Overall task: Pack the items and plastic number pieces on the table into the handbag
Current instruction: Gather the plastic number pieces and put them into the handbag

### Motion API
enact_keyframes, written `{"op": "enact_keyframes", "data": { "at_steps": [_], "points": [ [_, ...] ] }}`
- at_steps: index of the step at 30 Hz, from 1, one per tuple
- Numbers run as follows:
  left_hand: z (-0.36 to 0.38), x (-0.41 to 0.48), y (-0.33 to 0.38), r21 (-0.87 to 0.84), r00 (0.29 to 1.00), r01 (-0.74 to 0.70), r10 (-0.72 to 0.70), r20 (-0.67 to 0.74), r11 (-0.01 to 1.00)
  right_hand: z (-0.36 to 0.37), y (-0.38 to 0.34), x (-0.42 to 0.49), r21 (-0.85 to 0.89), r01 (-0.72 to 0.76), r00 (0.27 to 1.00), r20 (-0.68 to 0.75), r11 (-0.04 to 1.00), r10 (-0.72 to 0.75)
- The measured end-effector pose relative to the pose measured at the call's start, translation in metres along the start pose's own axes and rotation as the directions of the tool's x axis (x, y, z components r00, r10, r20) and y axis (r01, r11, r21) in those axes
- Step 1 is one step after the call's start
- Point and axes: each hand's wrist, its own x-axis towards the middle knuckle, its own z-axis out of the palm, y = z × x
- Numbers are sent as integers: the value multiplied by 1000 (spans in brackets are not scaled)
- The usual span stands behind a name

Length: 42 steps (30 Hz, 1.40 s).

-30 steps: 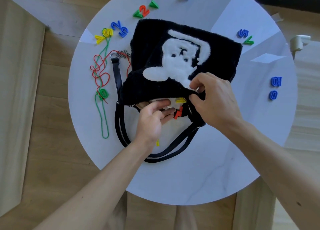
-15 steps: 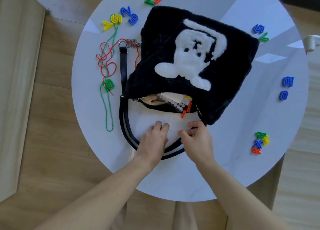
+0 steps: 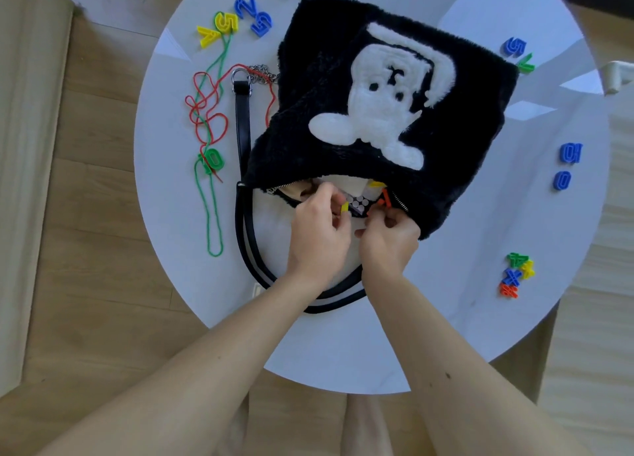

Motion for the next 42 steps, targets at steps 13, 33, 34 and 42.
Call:
{"op": "enact_keyframes", "data": {
  "at_steps": [13, 33, 34, 42],
  "points": [
    [9, 18, -11, -84, 999, -8, 11, 43, 996, -7, -18, 11, 137, 153, 979, 114, 979, -169],
    [-2, 64, 9, 645, 743, -646, 533, 405, 408, -33, 16, 21, -589, 729, 650, 433, 350, -625],
    [-4, 65, 9, 632, 729, -660, 549, 409, 406, -31, 19, 21, -648, 716, 627, 436, 258, -645],
    [-2, 71, 8, 619, 705, -670, 613, 356, 411, -29, 27, 24, -797, 590, 699, 424, 130, -576]
  ]
}}
